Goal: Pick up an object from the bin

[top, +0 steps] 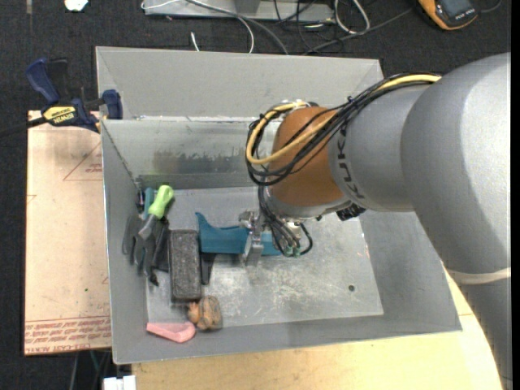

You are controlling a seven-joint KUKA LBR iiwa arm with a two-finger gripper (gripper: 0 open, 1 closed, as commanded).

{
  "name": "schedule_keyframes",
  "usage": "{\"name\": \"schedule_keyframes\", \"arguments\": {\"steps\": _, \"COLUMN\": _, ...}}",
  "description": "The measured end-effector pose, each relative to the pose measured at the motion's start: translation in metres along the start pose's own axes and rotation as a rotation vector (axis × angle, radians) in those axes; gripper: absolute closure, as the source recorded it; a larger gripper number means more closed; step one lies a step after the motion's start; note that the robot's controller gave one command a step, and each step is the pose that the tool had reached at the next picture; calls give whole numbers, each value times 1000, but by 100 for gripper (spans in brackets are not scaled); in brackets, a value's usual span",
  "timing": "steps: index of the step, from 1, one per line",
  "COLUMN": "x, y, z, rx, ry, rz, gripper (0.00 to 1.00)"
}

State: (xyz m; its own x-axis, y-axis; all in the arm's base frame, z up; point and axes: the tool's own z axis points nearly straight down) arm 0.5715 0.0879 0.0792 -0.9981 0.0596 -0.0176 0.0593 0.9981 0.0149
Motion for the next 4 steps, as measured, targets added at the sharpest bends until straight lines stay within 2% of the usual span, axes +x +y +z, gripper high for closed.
{"name": "schedule_keyframes", "arguments": {"steps": 1, "x": -5, "y": 12, "z": -47, "rx": 4, "ry": 12, "rz": -56, "gripper": 100}}
{"name": "schedule_keyframes", "arguments": {"steps": 2, "x": -32, "y": 41, "z": -123, "rx": 3, "ry": 12, "rz": -70, "gripper": 100}}
{"name": "schedule_keyframes", "arguments": {"steps": 3, "x": -36, "y": 12, "z": -204, "rx": 2, "ry": 7, "rz": -85, "gripper": 0}}
{"name": "schedule_keyframes", "arguments": {"steps": 4, "x": -35, "y": 13, "z": -203, "rx": 2, "ry": 8, "rz": -87, "gripper": 0}}
